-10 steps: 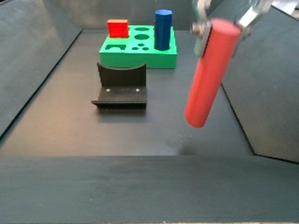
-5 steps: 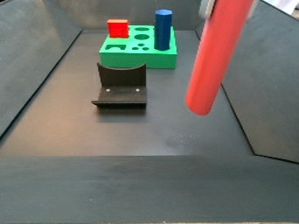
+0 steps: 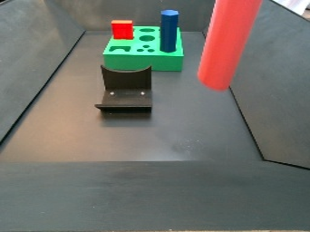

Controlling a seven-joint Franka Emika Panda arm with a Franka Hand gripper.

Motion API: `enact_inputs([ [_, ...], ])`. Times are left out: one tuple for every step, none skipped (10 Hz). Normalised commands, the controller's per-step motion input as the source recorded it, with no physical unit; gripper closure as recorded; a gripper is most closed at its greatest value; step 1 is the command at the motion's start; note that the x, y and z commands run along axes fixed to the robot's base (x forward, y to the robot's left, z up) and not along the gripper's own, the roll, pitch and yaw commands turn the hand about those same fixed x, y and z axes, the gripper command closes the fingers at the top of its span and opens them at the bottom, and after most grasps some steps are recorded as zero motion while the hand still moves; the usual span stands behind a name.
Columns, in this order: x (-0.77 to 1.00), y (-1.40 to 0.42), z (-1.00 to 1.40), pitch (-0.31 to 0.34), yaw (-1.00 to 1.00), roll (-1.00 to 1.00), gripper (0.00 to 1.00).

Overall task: Pick up the oval object. Move up. Move to above the board. Insert the oval object.
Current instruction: Move to above the board.

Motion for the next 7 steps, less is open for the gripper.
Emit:
enact_inputs([
  [0.08,-1.00,0.01,0.580,-0.48,-0.09,1.00],
  [0.08,-1.00,0.01,0.518,-0.41,-0.06,1.00],
  [0.08,-1.00,0.01,0.434,-0.29,-0.02,1.00],
  [0.08,-1.00,0.01,0.270,-0.12,-0.03,1.00],
  [0.08,-1.00,0.01,0.183,-0.06,-0.01,1.00],
  [0.08,-1.00,0.01,0.097,-0.03,-0.01,1.00],
  [0.08,-1.00,0.02,0.065,-0.02,-0.02,1.00],
])
